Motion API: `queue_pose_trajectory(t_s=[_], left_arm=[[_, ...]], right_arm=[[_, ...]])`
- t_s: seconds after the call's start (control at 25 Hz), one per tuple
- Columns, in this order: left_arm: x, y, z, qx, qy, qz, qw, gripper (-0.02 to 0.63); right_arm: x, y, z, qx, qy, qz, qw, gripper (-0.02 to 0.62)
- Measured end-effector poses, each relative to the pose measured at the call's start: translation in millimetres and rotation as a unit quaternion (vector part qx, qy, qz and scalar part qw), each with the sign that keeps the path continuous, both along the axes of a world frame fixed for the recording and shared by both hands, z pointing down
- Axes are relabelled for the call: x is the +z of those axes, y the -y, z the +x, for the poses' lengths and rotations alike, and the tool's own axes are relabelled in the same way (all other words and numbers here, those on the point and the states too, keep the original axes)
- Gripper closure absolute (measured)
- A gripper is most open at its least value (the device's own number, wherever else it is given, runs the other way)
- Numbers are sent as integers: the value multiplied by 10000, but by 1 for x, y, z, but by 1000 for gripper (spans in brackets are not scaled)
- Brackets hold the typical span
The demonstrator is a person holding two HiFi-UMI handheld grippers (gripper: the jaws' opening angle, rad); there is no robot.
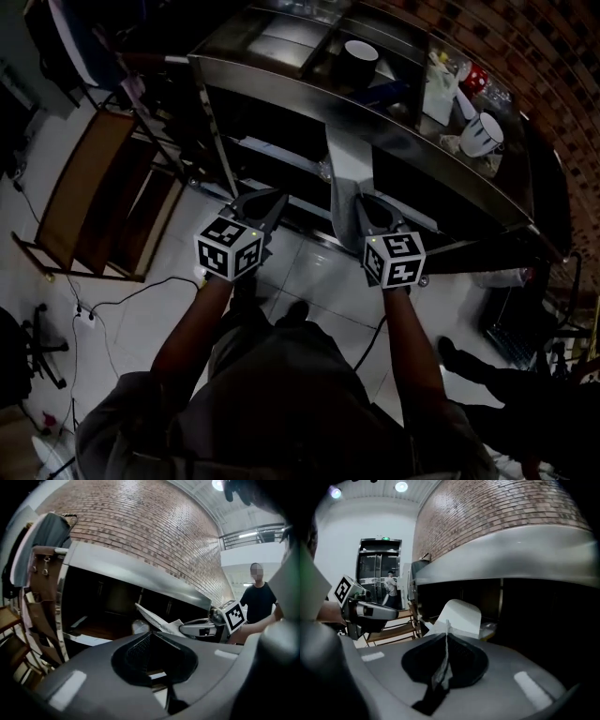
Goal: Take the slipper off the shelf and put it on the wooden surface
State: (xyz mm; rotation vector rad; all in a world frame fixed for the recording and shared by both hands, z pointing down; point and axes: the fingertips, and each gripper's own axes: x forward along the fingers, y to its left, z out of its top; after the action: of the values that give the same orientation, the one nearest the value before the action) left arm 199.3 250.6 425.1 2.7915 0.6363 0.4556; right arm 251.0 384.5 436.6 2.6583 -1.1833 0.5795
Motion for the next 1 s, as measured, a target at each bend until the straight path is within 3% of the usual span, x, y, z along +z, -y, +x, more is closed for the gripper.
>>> queue_pose_trajectory(t_s=[0.2, 0.4, 0.72, 1.0], left_arm=[[6, 73, -31, -738, 65, 0, 9973, 601], [8, 154, -71, -1536, 80, -31, 9881, 601], [17, 291, -141, -2788, 91, -118, 9602, 601], [29, 412, -188, -3497, 50, -166, 9367, 601]], right_arm=[[5, 96, -38, -1023, 33, 6, 9948, 589], [18, 190, -86, -2073, 151, -97, 9781, 589], [25, 349, -138, -3418, 110, -187, 9395, 589], [26, 495, -161, -4032, -47, -158, 9150, 588]])
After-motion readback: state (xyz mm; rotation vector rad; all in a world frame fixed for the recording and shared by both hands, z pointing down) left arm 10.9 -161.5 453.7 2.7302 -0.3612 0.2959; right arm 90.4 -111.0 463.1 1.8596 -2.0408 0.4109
